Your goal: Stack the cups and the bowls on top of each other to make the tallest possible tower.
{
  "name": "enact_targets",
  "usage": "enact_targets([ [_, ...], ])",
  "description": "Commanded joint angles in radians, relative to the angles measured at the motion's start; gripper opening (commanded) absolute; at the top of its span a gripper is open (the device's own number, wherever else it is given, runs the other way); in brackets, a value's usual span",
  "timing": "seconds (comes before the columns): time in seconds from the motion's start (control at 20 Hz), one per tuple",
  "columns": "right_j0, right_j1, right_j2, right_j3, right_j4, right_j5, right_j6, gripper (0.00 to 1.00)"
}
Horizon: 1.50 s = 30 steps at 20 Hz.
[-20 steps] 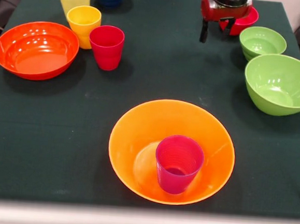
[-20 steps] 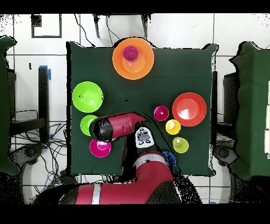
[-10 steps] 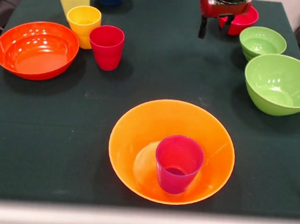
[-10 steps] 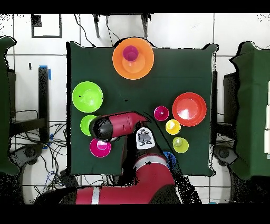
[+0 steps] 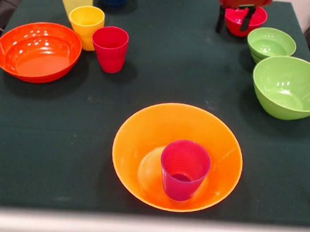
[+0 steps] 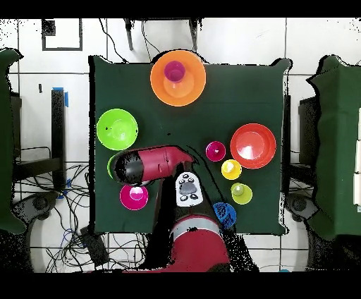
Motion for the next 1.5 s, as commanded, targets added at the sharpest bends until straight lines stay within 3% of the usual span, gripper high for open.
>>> enact_targets([
  [0.05,0.056,0.014,0.038,-0.007,0.062,0.099,0.165,1.0],
  [0.6,0.099,0.142,0.01,-0.098,0.089,-0.004,0.166,1.0],
  [0.9,0.116,0.183,-0.037,-0.075,0.045,-0.079,0.163,1.0],
  [1.5,0.154,0.261,-0.08,-0.113,0.059,-0.157,0.165,1.0],
])
